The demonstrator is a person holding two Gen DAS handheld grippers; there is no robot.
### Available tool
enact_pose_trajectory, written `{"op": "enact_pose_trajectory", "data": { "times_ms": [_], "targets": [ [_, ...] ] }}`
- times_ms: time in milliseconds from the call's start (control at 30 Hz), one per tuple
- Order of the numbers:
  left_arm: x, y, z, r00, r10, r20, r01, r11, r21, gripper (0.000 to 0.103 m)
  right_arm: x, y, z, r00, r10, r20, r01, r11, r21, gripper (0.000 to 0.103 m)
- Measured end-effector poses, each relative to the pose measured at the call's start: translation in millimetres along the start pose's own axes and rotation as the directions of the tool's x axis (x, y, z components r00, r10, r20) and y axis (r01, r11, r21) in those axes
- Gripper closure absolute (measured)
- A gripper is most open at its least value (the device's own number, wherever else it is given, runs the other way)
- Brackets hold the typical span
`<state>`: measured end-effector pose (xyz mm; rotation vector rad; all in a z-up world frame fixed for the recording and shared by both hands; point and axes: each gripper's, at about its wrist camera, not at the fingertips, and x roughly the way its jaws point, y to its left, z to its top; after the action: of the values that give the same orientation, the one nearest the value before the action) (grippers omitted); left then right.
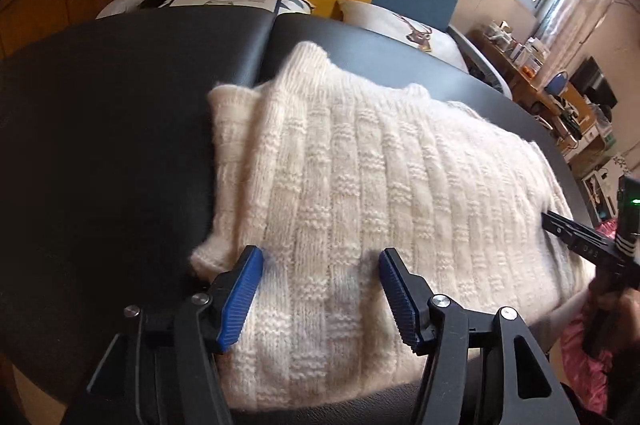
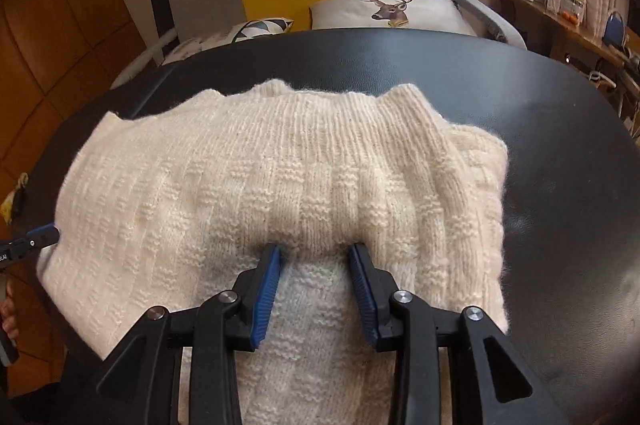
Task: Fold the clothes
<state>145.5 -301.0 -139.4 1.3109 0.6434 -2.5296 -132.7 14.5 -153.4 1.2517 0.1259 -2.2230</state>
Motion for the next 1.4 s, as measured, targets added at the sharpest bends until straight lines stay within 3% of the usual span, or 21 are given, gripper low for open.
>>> {"op": "enact_pose_trajectory", "data": {
  "times_ms": [133, 300, 467, 600, 833, 967, 1100, 1233, 1333, 1400],
  "targets": [
    [-16, -2, 16, 0.997, -0.065, 0.045, 0.065, 0.998, -0.019, 0.041, -14, -4, 7, 0.999, 0.036, 0.026, -0.037, 0.999, 0.025, 0.067],
    [-10, -12, 58, 0.994, -0.069, 0.088, 0.067, 0.997, 0.022, 0.041, -26, -9, 32, 0.998, 0.025, 0.062, -0.027, 0.999, 0.025, 0.067],
    [27, -16, 91, 0.998, -0.037, 0.044, 0.035, 0.998, 0.058, 0.041, -3, -28, 55, 0.999, -0.033, 0.021, 0.032, 0.997, 0.064, 0.067],
    [62, 0, 91, 0.999, 0.002, -0.054, -0.002, 1.000, 0.010, 0.040, 24, -54, 48, 0.999, 0.002, -0.045, 0.005, 0.988, 0.153, 0.067],
    [53, 1, 85, 0.999, -0.026, -0.022, 0.026, 1.000, -0.015, 0.038, 15, -65, 44, 0.997, 0.074, -0.015, -0.070, 0.979, 0.189, 0.068],
    [27, 28, 92, 0.995, -0.093, 0.033, 0.097, 0.984, -0.149, 0.038, -3, -52, 61, 0.998, 0.049, 0.044, -0.055, 0.987, 0.150, 0.067],
    [-2, 72, 98, 0.995, -0.043, 0.093, 0.065, 0.967, -0.247, 0.038, -14, -26, 76, 0.995, 0.064, 0.081, -0.070, 0.994, 0.080, 0.067],
    [-20, 117, 96, 0.995, -0.013, 0.101, 0.043, 0.952, -0.302, 0.038, -10, 11, 71, 0.994, 0.089, 0.058, -0.088, 0.996, -0.014, 0.067],
    [-19, 141, 85, 0.992, -0.104, 0.073, 0.123, 0.931, -0.343, 0.034, -3, 31, 58, 0.994, 0.110, 0.019, -0.110, 0.993, -0.041, 0.066],
    [-7, 148, 78, 0.971, -0.232, 0.055, 0.235, 0.892, -0.387, 0.033, 3, 38, 47, 0.993, 0.119, -0.007, -0.119, 0.992, -0.048, 0.066]
  ]
}}
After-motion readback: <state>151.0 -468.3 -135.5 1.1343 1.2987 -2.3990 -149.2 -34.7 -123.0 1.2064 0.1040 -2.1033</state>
